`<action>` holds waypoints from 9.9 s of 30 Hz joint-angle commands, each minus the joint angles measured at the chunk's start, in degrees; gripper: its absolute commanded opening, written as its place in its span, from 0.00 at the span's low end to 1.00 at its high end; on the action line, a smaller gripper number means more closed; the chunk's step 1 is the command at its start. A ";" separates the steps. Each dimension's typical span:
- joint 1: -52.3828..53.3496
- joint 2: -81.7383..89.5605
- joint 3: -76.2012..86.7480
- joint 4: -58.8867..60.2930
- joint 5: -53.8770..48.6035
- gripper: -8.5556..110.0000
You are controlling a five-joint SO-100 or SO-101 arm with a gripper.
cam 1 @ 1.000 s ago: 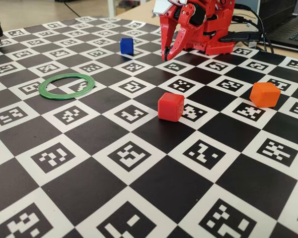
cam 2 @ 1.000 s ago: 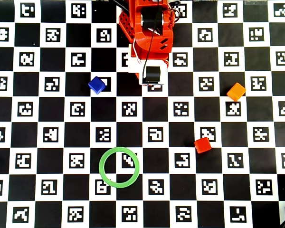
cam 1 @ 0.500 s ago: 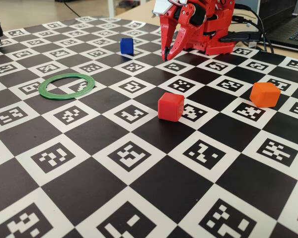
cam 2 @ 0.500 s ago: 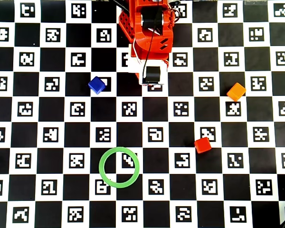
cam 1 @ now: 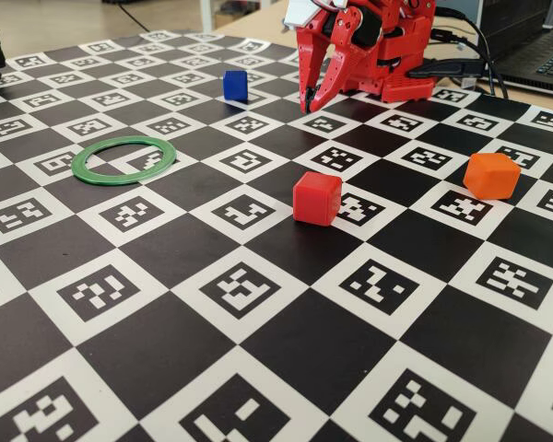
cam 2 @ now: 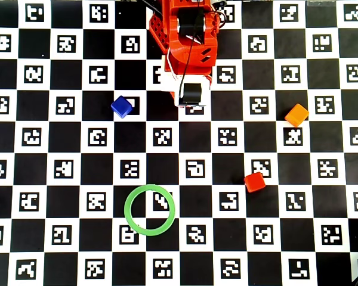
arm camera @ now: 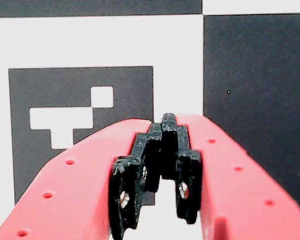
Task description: Grab the red cube then put it in the green circle then put the blue cube on top and finally the orange cube on top
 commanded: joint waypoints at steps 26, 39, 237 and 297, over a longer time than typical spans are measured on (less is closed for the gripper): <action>-0.09 2.81 3.25 3.78 0.70 0.02; -5.45 -13.97 -11.16 -11.43 21.62 0.02; 11.78 -141.33 -149.68 19.51 75.76 0.13; 13.80 -142.38 -134.56 6.06 73.74 0.13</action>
